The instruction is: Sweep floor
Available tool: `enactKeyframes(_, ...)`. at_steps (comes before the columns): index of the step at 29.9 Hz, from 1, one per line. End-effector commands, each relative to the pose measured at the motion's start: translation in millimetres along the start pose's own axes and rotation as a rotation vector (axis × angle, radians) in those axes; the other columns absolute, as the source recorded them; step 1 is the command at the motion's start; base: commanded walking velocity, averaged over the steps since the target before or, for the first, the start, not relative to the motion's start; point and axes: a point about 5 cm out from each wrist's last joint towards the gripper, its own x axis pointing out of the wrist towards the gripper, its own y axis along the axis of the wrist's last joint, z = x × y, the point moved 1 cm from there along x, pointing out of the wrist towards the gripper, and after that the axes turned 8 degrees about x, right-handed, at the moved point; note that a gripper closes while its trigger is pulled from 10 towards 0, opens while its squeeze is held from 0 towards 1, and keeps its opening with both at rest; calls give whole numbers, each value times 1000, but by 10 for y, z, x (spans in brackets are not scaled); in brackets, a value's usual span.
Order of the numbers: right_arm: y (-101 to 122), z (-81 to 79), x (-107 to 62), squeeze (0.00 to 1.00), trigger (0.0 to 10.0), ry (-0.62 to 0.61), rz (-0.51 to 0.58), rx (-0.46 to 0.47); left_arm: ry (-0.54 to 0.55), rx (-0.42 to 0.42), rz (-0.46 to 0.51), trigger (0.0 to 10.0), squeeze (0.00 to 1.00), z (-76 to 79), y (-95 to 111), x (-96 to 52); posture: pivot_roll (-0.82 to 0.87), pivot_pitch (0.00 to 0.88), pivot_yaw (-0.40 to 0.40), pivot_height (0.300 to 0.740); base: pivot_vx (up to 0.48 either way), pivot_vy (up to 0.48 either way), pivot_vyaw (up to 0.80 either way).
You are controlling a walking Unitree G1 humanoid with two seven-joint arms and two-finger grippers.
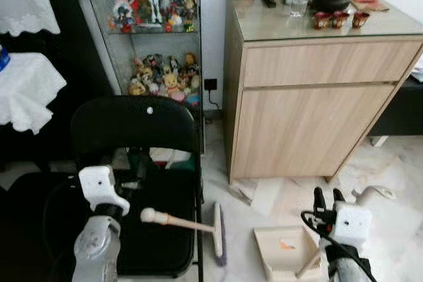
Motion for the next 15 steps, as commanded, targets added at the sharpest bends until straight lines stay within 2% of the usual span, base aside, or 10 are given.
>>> enactKeyframes(1, 1, 7, -4, 0, 10000, -6, -2, 9, 48, -9, -11, 10000, 0, -131, 15, -69, -99, 0, 13, 740, 0, 0, 0)
enactKeyframes(8, -29, 7, -9, 0, 10000, -5, -13, 5, 128, -27, -27, 10000, 0, -310, 50, -177, -96, 0, 13, 740, 0, 0, 0)
enactKeyframes(11, -42, 10, -13, 0, 10000, -5, -17, 4, 118, -35, -42, 10000, 0, -318, 49, -225, -99, 0, 15, 740, 0, 0, 0)
enactKeyframes(13, -52, 20, -22, 0, 10000, -7, -21, 1, 66, -6, -77, 10000, 0, -277, 36, -357, -97, 0, 15, 740, 0, 0, 0)
enactKeyframes(15, -63, 26, -32, 0, 10000, -9, -25, -2, 60, 16, -111, 10000, 0, -291, -7, -469, -97, 0, 15, 740, 0, 0, 0)
